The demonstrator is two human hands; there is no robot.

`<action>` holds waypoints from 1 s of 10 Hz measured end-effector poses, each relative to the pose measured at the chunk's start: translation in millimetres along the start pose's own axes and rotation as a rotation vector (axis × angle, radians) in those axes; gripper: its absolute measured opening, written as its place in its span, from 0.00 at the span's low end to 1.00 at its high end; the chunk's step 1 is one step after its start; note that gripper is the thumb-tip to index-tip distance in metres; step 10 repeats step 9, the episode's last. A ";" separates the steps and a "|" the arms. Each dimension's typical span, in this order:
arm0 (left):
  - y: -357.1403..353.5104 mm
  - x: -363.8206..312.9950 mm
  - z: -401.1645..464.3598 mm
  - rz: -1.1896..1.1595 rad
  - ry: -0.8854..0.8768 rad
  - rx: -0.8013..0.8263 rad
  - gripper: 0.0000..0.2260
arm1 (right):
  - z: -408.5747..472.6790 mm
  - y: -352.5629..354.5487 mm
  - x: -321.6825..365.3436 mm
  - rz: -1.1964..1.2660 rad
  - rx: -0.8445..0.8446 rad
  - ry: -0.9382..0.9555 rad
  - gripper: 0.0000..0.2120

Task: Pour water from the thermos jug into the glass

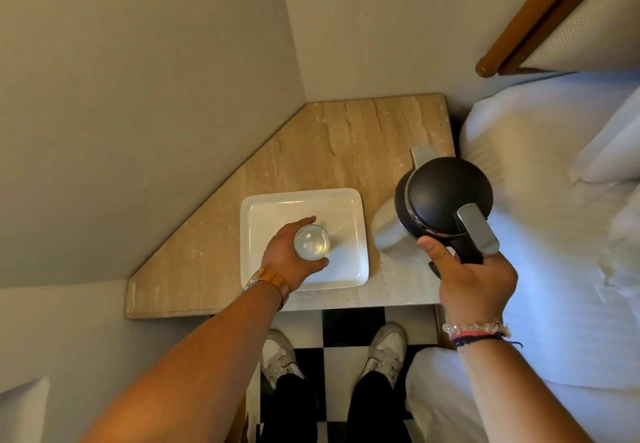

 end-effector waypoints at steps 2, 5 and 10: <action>-2.4 8.3 6.5 0.016 -0.019 0.026 0.40 | -0.3 -1.7 -23.4 0.050 -0.052 -0.051 0.24; -1.5 6.4 10.2 0.010 -0.063 0.040 0.38 | -12.8 -4.5 -35.6 0.003 -0.083 -0.033 0.26; 28.5 -39.5 -26.2 0.092 -0.169 0.042 0.44 | -31.1 12.3 -21.4 -0.178 0.029 0.168 0.17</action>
Point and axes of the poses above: each hand's wrist, its own z-axis towards the middle knuckle, its own y-axis out of the back of the hand, x = y × z, the point moved 8 cm from there along z, towards the middle knuckle, and after that the axes turned 10 degrees about -y, right-handed, at the moved point
